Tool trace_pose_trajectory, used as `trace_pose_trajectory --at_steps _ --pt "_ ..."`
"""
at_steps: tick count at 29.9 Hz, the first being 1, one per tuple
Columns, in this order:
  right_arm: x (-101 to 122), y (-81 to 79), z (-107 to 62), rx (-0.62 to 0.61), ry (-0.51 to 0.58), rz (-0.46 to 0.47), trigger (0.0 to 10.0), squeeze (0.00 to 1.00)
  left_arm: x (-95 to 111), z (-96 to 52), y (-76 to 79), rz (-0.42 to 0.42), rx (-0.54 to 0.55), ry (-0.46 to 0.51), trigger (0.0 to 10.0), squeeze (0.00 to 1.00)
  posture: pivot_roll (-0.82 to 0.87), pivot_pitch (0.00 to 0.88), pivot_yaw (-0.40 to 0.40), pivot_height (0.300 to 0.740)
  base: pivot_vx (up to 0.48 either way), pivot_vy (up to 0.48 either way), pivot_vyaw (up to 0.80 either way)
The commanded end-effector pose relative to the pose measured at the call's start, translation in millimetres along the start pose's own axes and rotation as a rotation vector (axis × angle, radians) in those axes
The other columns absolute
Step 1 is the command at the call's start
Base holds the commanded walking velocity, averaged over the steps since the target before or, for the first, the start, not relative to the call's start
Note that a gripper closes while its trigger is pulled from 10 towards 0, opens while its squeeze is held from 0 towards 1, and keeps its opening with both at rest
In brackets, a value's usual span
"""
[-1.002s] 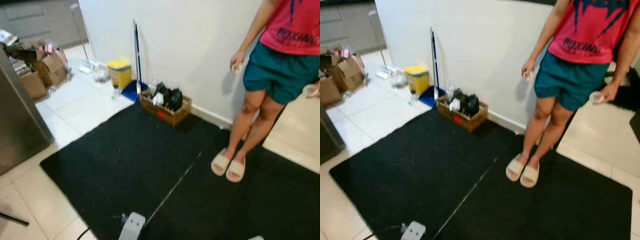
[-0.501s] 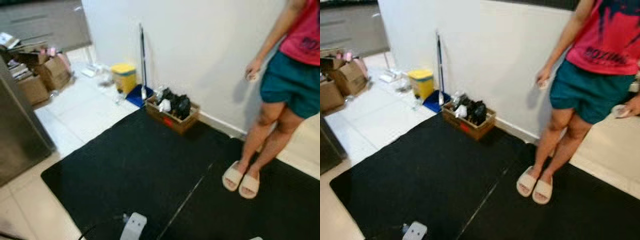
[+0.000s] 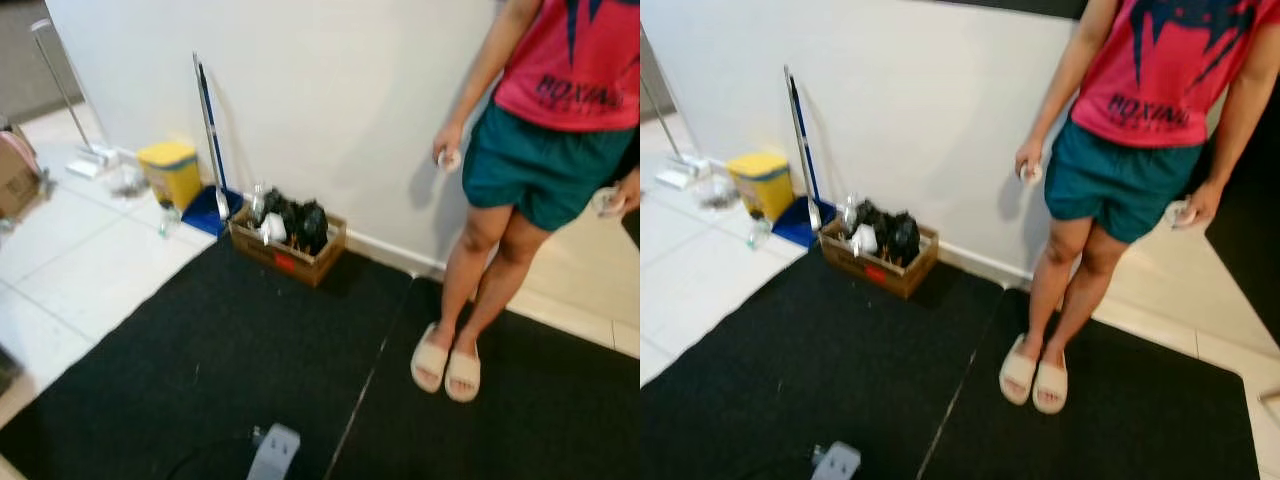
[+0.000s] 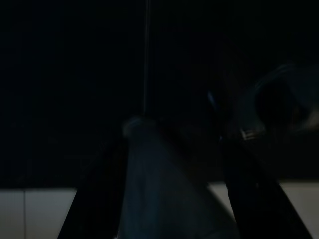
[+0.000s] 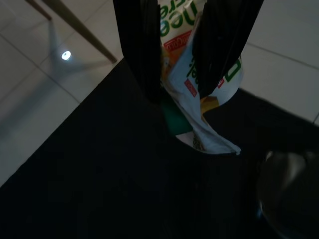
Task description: Restocking fridge
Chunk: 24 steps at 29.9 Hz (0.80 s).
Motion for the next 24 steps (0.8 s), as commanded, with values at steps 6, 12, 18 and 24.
trace_pose_trajectory --at_steps 6,12,18,24 --pt "9.7 -2.9 0.3 0.016 0.041 0.023 10.0 0.00 -14.0 -1.6 -0.9 -0.018 0.003 -0.043 10.0 0.00 0.01 0.000 -0.057 0.740 0.337 0.000 0.00" --pt "13.5 -8.1 0.1 0.062 0.061 0.025 10.0 0.00 -13.6 -1.4 -0.3 -0.019 0.002 -0.042 10.0 0.00 0.01 0.000 -0.060 0.740 0.334 0.000 0.59" --pt "14.3 -9.4 0.2 0.069 0.063 0.022 10.0 0.00 -13.6 -1.4 -0.2 -0.018 0.002 -0.042 10.0 0.00 0.01 0.000 -0.060 0.740 0.339 0.000 0.75" --pt "14.6 -11.8 0.2 0.082 0.065 0.032 10.0 0.00 -14.2 -1.6 -0.7 -0.015 0.003 -0.046 10.0 0.00 0.00 0.000 -0.056 0.740 0.337 0.000 0.75"
Point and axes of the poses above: a point about 5 cm out from each wrist's last joint towards the gripper, its own z axis pointing out of the wrist towards the gripper, its own x axis along the axis of the wrist's last joint, y = z × x, the point moved 5 cm from there along z, pointing out of the wrist towards the gripper, and after that the axes turned 12 degrees about -z, right-handed, at the moved point
